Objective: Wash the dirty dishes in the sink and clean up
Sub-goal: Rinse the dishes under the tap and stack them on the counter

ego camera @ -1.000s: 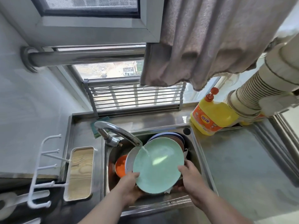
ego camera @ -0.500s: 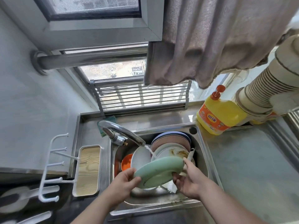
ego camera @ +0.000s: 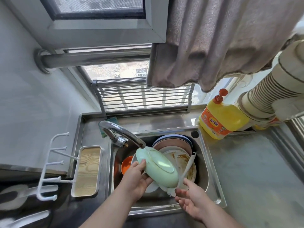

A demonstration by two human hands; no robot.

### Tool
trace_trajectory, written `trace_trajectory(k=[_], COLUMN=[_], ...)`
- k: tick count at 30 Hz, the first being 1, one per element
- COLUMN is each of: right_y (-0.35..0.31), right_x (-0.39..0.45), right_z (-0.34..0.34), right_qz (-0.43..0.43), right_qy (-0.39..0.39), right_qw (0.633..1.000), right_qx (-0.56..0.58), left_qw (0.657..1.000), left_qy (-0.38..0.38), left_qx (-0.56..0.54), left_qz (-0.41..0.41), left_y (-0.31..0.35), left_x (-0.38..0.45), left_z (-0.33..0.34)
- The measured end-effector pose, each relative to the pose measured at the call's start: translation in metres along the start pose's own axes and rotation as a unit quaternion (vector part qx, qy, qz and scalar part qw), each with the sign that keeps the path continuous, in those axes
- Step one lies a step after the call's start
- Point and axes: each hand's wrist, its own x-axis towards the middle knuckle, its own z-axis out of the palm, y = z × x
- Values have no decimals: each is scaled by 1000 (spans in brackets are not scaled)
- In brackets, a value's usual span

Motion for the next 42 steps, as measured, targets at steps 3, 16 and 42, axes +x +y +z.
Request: trace_trajectory(k=[3, 16, 42], right_y=[-12, -54, -61], right_x=[-15, -40, -34], right_z=[7, 54, 29], right_qz=[-9, -31, -33], right_qy=[-31, -159, -115], right_qw=[999, 976, 970], right_qx=[42, 148, 210], left_qw=[998, 984, 996], left_qy=[-8, 22, -21], left_qx=[-56, -174, -87], left_qz=[-5, 41, 18], left_y=[2, 16, 7], left_x=[1, 3, -8], left_z=[10, 15, 30])
